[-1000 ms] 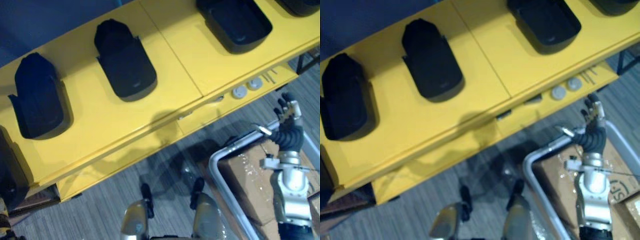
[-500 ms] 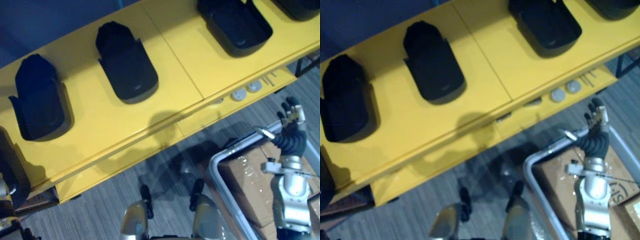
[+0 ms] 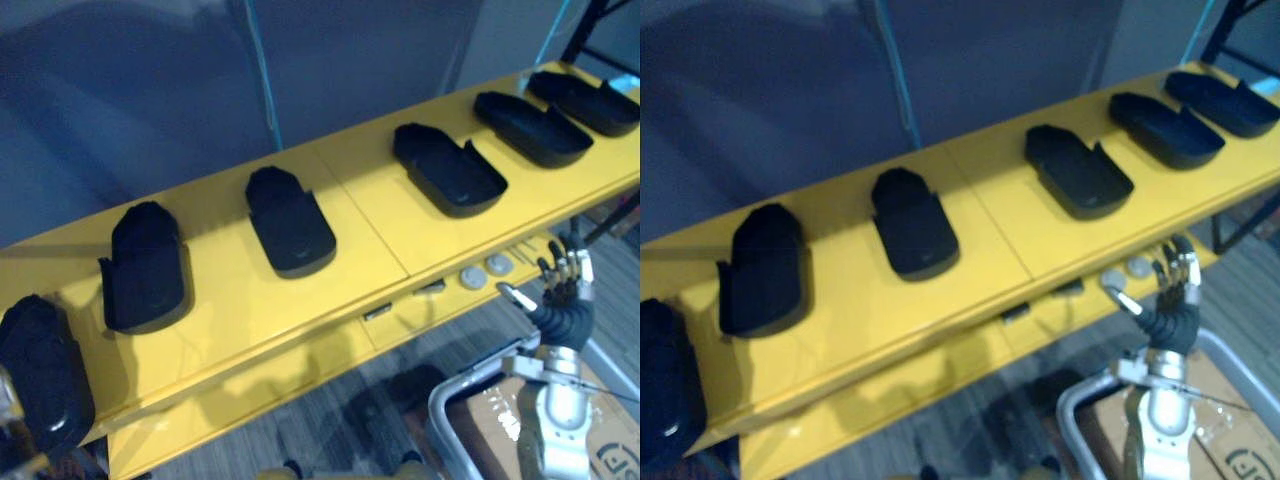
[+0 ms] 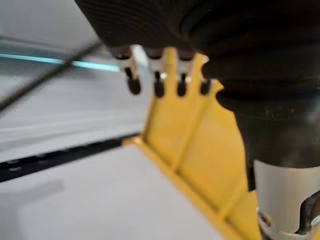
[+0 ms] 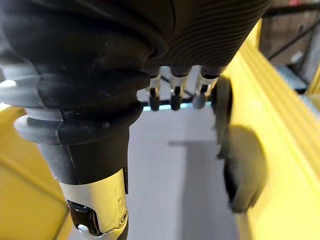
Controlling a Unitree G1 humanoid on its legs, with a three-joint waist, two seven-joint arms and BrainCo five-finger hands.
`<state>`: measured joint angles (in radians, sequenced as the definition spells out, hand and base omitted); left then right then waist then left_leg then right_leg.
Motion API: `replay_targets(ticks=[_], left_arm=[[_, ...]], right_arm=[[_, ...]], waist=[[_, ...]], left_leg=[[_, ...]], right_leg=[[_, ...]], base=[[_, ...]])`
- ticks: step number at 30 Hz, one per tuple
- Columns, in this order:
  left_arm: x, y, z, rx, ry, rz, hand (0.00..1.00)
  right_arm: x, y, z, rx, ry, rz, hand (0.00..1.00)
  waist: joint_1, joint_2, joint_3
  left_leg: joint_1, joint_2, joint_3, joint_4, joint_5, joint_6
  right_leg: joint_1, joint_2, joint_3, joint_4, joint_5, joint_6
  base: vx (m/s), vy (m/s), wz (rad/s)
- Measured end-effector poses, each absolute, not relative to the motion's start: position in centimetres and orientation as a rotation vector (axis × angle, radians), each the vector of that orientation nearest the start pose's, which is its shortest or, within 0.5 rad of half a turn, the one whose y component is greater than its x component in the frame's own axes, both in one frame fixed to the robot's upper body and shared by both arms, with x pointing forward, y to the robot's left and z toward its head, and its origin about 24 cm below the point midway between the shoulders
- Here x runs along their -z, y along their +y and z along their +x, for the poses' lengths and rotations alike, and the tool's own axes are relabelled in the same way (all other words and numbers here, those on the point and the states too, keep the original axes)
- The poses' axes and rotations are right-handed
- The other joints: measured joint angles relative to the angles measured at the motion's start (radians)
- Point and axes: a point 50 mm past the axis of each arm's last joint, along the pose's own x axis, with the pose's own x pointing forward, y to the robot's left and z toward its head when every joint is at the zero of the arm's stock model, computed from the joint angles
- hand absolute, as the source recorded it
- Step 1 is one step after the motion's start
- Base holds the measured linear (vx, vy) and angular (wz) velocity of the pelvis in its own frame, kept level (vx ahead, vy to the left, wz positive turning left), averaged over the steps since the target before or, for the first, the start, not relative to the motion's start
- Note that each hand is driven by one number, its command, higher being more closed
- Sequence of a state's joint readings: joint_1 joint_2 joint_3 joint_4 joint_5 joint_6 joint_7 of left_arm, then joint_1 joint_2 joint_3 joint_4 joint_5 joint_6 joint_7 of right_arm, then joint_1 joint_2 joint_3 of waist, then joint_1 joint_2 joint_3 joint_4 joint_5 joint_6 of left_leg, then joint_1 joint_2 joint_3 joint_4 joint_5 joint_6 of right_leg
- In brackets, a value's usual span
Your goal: Walk over and take plastic housings, then place them on the shelf
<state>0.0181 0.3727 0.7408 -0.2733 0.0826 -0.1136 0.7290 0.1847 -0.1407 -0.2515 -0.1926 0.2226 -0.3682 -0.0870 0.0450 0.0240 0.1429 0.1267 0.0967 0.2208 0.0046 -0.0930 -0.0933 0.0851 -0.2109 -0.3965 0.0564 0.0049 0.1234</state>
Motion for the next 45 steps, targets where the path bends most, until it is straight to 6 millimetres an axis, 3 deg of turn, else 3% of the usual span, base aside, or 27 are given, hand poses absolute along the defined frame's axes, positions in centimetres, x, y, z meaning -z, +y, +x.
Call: replay_targets(ticks=[2,5,9,14,18,22,24,26,28,29,30,32,34,36,38,39,42,45], left_arm=[[-17.2,34.3,13.4,-1.305,-0.684,0.341,0.0],[-16.9,31.8,11.7,-1.185,-0.78,0.243,0.0],[-16.5,28.8,11.7,-0.977,-0.829,0.127,0.0],[-16.0,27.7,12.5,-0.869,-0.81,0.092,0.0],[-16.3,27.4,12.7,-0.846,-0.82,0.149,0.0],[-15.7,27.7,12.4,-0.838,-0.766,0.119,0.0],[-14.9,27.9,12.4,-0.812,-0.719,0.086,0.0],[-14.4,28.0,12.6,-0.778,-0.694,0.06,0.0],[-13.5,27.9,12.3,-0.744,-0.632,0.073,0.0],[-13.1,28.0,12.1,-0.736,-0.607,0.084,0.0],[-12.7,27.9,11.7,-0.718,-0.575,0.102,0.0],[-12.5,28.0,11.5,-0.694,-0.556,0.105,0.0],[-12.3,27.9,11.5,-0.685,-0.558,0.071,0.0],[-11.9,27.7,11.7,-0.671,-0.55,0.044,0.0],[-11.9,27.3,12.3,-0.635,-0.557,0.023,0.0],[-12.1,26.9,12.9,-0.609,-0.577,-0.005,0.0],[-12.2,26.1,14.0,-0.561,-0.598,-0.051,0.0],[-12.4,25.5,14.8,-0.516,-0.6,-0.061,0.0]], right_arm=[[-9.5,-24.1,20.3,0.341,-0.446,0.015,0.0],[-10.1,-23.5,21.0,0.301,-0.47,0.02,0.0],[-10.4,-23.3,21.4,0.291,-0.487,0.031,0.0],[-10.5,-23.1,21.5,0.247,-0.507,0.045,0.0],[-11.9,-21.7,23.7,0.174,-0.581,0.073,0.0],[-13.6,-19.3,26.2,0.051,-0.641,0.085,0.0],[-14.0,-18.6,27.3,0.025,-0.648,0.094,0.0],[-14.3,-18.5,28.6,0.023,-0.638,0.089,0.0],[-14.0,-18.6,28.9,0.033,-0.622,0.073,0.0],[-13.8,-18.7,28.8,0.042,-0.616,0.062,0.0],[-13.5,-19.3,28.5,0.065,-0.608,0.057,0.0],[-13.1,-20.4,27.8,0.106,-0.603,0.047,0.0],[-13.3,-21.6,26.9,0.151,-0.63,0.038,0.0],[-12.6,-22.8,25.9,0.195,-0.61,0.029,0.0],[-12.7,-23.2,25.2,0.215,-0.624,0.03,0.0],[-12.8,-23.3,24.8,0.226,-0.638,0.029,0.0],[-12.1,-23.1,24.2,0.267,-0.624,0.05,0.0],[-11.6,-23.0,23.2,0.3,-0.613,0.055,0.0]], waist=[[0.012,-0.013,-0.006],[0.026,-0.028,-0.014],[0.026,-0.022,-0.02],[0.012,-0.027,-0.022],[0.008,-0.027,-0.022],[0.066,-0.027,-0.022],[0.077,-0.038,-0.004],[0.096,-0.035,0.064],[0.122,0.005,0.121],[0.121,0.015,0.123],[0.112,0.019,0.12],[0.107,-0.009,0.106],[0.097,-0.004,0.105],[0.051,0.021,0.09],[0.03,0.042,0.073],[0.012,0.056,0.063],[-0.004,0.019,0.061],[-0.011,0.005,0.055]], left_leg=[[0.012,0.006,-0.003,0.004,-0.002,-0.003],[0.012,0.014,-0.01,0.005,-0.005,-0.009],[0.012,0.007,-0.02,0.007,-0.004,-0.013],[0.008,0.001,-0.049,0.004,0.002,-0.015],[-0.015,-0.01,-0.103,0.001,0.016,-0.01],[-0.036,-0.013,-0.143,0.012,0.025,-0.01],[-0.12,-0.019,-0.193,0.129,0.02,-0.004],[-0.223,-0.015,-0.212,0.34,0.011,0.002],[-0.295,0.025,-0.191,0.531,0.011,0.002],[-0.299,0.035,-0.169,0.542,0.012,0.002],[-0.302,0.043,-0.145,0.522,0.032,0.027],[-0.278,0.021,-0.123,0.372,0.108,0.025],[-0.249,0.047,-0.077,0.354,0.062,0.058],[-0.177,0.063,-0.042,0.284,0.033,0.039],[-0.152,0.044,-0.015,0.187,0.031,0.029],[-0.126,0.031,-0.004,0.1,0.044,-0.005],[-0.097,-0.012,0.017,-0.008,0.101,0.004],[-0.06,-0.04,0.013,-0.065,0.127,0.016]], right_leg=[[0.023,0.012,-0.011,-0.026,0.008,0.001],[0.052,0.024,-0.019,-0.06,0.014,0.004],[0.064,0.022,-0.027,-0.068,0.017,0.009],[0.077,0.018,-0.053,-0.069,0.017,0.009],[0.09,0.009,-0.107,-0.068,0.017,0.01],[0.098,0.009,-0.146,-0.067,0.016,0.009],[0.109,0.003,-0.182,-0.066,0.003,-0.008],[0.13,0.009,-0.182,-0.05,-0.013,-0.023],[0.164,0.03,-0.186,-0.022,-0.051,-0.005],[0.168,0.037,-0.191,-0.013,-0.059,-0.005],[0.162,0.038,-0.207,0.005,-0.079,-0.02],[0.113,0.002,-0.215,0.024,-0.097,-0.03],[0.076,0.001,-0.216,0.026,-0.08,-0.044],[0.059,-0.008,-0.21,0.039,-0.066,-0.035],[0.027,-0.017,-0.194,0.044,-0.053,-0.021],[0.01,-0.019,-0.188,0.037,-0.034,-0.012],[-0.012,-0.039,-0.175,0.015,0.009,0.002],[0.003,-0.058,-0.176,0.015,0.018,0.014]], base=[[0.01,-0.033,0.15],[-0.04,-0.041,0.08],[-0.05,0.001,0.08],[-0.02,0.009,0.13],[0.0,0.011,0.4],[0.01,0.002,0.33],[-0.05,-0.016,0.81],[-0.13,-0.012,0.66],[-0.17,-0.016,0.38],[-0.09,-0.013,0.35],[-0.09,-0.007,0.39],[-0.08,0.006,0.26],[-0.03,0.015,-0.06],[-0.03,0.124,-0.03],[-0.02,0.187,-0.08],[-0.02,0.235,-0.06],[-0.02,0.125,-0.07],[0.0,0.086,0.08]])
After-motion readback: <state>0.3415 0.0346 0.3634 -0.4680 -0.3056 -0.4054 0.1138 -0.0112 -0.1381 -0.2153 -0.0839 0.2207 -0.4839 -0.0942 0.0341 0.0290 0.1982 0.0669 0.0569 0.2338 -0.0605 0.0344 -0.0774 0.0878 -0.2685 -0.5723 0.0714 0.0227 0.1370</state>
